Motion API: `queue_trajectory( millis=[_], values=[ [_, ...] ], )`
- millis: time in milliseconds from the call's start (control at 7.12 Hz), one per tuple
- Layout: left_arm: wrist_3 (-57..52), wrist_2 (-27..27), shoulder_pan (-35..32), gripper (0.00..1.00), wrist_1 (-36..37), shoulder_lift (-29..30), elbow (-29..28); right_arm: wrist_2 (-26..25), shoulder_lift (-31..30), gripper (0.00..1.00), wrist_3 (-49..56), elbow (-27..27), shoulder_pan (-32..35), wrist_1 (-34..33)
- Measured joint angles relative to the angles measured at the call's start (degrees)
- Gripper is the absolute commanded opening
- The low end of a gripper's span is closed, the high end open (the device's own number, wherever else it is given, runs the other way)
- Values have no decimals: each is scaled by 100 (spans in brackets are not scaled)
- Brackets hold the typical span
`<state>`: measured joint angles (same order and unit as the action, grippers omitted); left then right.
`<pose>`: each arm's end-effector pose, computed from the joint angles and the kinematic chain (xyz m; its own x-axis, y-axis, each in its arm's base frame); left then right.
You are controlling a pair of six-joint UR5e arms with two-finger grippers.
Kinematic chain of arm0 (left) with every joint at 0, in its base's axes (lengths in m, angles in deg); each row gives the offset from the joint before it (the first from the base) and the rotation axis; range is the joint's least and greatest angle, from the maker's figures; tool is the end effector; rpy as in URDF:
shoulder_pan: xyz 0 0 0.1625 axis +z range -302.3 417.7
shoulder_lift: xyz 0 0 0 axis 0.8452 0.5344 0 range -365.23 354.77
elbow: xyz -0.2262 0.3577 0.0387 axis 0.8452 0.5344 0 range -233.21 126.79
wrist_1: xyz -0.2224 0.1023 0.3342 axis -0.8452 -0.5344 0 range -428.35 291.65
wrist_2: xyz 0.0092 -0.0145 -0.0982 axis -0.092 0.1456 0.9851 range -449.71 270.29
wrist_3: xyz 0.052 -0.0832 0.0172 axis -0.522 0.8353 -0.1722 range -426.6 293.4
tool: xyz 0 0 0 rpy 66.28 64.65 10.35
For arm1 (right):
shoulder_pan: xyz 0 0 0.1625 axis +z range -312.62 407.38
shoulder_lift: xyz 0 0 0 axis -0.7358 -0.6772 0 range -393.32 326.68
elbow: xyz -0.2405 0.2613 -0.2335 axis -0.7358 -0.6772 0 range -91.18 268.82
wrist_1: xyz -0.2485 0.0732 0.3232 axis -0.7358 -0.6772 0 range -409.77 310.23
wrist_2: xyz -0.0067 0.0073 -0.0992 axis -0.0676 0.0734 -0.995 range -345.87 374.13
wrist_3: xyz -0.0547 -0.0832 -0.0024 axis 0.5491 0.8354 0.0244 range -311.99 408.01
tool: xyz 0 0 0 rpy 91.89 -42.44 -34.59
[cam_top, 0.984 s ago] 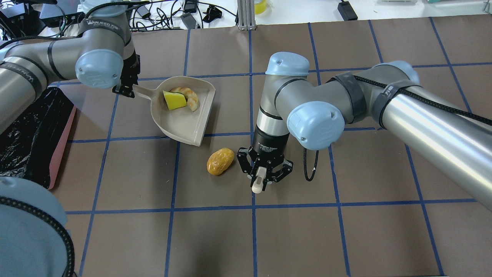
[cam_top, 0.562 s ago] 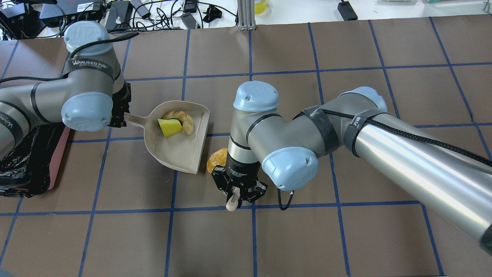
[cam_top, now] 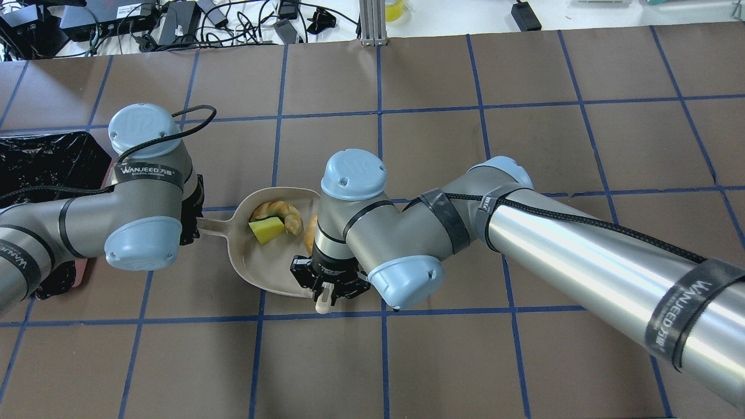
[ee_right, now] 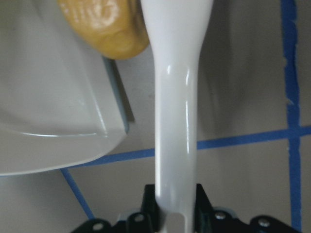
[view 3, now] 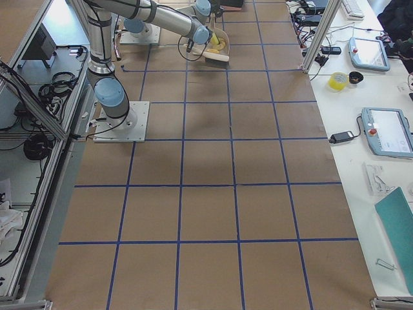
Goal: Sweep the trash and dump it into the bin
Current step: 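Sweep the yellow potato toy into the dustpan with the right-held brush, then lift the dustpan over the bin with left gripper while right gripper withdraws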
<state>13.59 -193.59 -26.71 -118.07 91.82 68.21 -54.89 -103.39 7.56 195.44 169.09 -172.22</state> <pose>-0.0639 -0.4704 0.2468 -0.0685 -0.9976 -0.0096 -0.9679 0.0688 -0.2417 0.4343 -0.3814 0.2286 -0.9549 0.1935 -0.2254 0.1250 0.9500 0.2862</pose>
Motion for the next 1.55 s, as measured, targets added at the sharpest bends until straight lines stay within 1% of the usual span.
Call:
queue_trajectory(
  millis=[281,422,562,703,843,1124,1265,1405,1546],
  values=[
    [27,-8,-5,0,58,2,4,258,201,0,667,-250,16,-112],
    [27,-14,-5,0,64,17,-33,376,314,0,827,-385,18,-99],
    [30,-21,-5,0,64,37,-75,386,339,0,851,-484,13,23],
    [33,-25,-6,0,61,59,-126,297,253,0,828,-531,-21,338],
    [37,-22,-6,0,59,86,-170,190,56,0,784,-553,-87,846],
    [34,13,-9,0,-25,122,-302,68,-276,0,616,-567,-361,1598],
    [30,79,-8,0,-263,130,-513,-36,-441,0,595,-570,-604,1838],
    [19,258,14,0,-689,124,-859,-232,-603,0,659,-572,-928,2003],
    [-7,517,59,0,-1250,123,-1348,-547,-705,0,895,-580,-1350,2099]
  ],
)
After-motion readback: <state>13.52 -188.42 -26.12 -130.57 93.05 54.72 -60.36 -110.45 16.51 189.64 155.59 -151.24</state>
